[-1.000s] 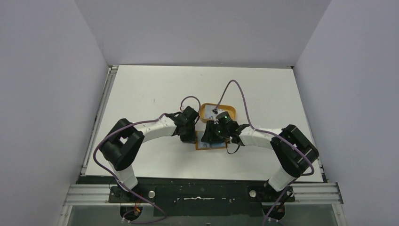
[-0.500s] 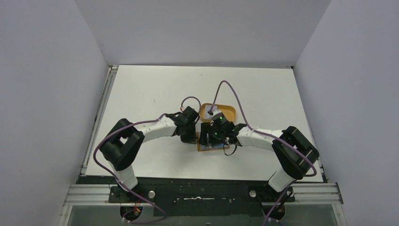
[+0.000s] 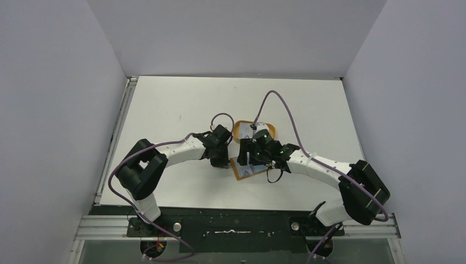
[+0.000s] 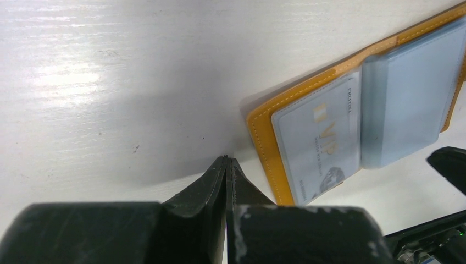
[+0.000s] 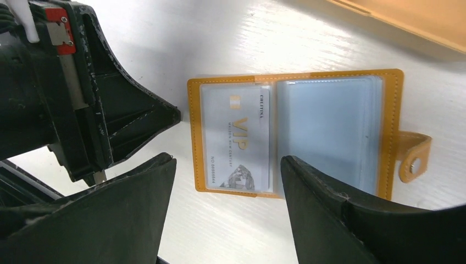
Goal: Put the credit cards into the card holder
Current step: Insert the credit card into the card holder, then adjust the card holder at the center of the board.
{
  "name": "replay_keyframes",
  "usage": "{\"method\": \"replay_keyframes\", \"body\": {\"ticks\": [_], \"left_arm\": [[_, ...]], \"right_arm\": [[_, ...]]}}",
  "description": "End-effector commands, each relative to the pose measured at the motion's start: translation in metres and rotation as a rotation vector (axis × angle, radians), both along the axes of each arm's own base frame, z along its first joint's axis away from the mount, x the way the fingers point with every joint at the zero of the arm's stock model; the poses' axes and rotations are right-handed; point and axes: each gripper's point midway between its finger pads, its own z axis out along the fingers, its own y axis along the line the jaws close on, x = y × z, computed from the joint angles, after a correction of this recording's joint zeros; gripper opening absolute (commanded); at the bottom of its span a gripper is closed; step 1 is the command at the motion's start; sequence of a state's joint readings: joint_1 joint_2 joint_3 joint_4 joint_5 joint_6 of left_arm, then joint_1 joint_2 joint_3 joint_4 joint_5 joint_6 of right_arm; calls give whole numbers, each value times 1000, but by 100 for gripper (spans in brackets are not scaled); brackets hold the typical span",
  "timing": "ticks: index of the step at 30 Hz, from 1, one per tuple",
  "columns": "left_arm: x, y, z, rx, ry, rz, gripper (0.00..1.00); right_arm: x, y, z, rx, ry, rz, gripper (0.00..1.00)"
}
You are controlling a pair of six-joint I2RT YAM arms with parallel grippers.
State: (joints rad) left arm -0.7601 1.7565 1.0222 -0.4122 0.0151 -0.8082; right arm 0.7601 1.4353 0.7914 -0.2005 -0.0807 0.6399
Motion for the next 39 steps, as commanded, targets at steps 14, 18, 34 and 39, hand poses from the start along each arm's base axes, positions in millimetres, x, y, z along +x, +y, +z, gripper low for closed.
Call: {"method": "replay_keyframes", "body": {"ticks": [14, 18, 34, 39], "left_arm": [[18, -14, 28, -110, -67, 3, 0], [18, -9, 28, -96, -64, 13, 0], [5, 10, 29, -82, -66, 40, 0], [2, 15, 30, -74, -73, 46, 0]], "right_arm": [[47, -77, 18, -22, -44, -117, 68], [50, -90, 0, -110, -15, -152, 67], [19, -130, -37, -248, 68, -247, 18], [7, -134, -34, -227, 71, -269, 10]]}}
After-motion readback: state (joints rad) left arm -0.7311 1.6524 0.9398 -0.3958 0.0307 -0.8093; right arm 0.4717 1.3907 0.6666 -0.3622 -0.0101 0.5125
